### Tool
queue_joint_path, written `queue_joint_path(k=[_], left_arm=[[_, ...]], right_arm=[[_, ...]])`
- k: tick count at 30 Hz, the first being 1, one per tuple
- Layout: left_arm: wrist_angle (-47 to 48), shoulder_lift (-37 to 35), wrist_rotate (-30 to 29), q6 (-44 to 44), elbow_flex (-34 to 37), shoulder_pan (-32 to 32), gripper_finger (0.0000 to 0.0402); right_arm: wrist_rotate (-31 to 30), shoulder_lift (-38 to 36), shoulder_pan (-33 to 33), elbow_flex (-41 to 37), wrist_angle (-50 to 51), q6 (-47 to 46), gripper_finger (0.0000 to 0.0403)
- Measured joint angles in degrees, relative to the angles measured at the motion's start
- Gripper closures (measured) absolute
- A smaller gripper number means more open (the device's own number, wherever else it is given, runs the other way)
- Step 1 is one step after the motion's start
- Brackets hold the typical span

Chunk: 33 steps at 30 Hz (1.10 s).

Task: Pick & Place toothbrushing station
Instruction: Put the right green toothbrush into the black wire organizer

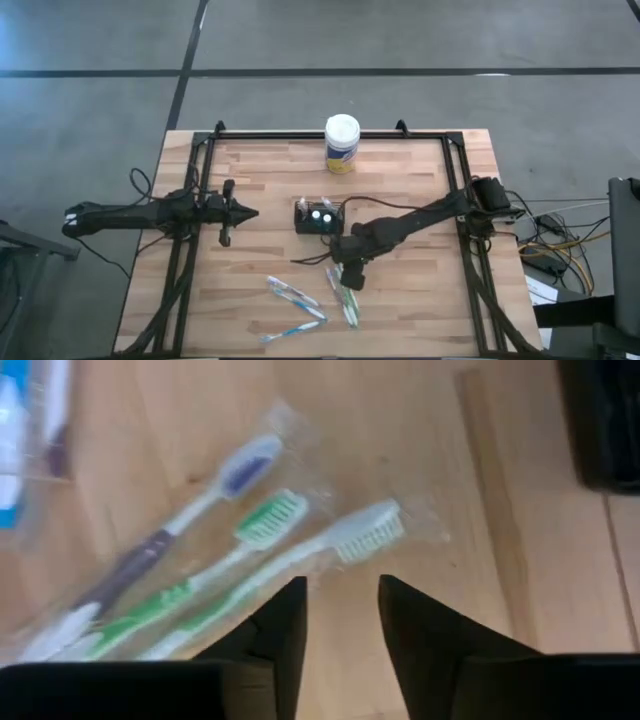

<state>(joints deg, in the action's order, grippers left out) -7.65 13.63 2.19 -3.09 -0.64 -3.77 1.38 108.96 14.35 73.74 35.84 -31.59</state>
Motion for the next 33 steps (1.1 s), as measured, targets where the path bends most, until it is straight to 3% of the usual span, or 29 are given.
queue_joint_path(k=[4,10,23,33], left_arm=[[0.77,0.0,0.29,0.73,0.0,0.0,0.0394],[1.44,0.0,1.43,1.21,0.0,0.0,0.0393],[3.6,0.0,3.33,-1.32,0.01,0.0,0.039],[3.17,0.0,3.33,-4.13,0.02,0.0,0.039]], right_arm=[[-0.04,-1.65,0.46,0.1,-0.88,-1.59,0.0253],[-0.29,-2.27,0.86,0.06,-0.57,-13.87,0.0227],[-5.95,-1.34,5.44,-0.55,-2.09,-28.86,0.0218],[-6.54,6.01,7.9,2.52,-2.84,-29.09,0.022]])
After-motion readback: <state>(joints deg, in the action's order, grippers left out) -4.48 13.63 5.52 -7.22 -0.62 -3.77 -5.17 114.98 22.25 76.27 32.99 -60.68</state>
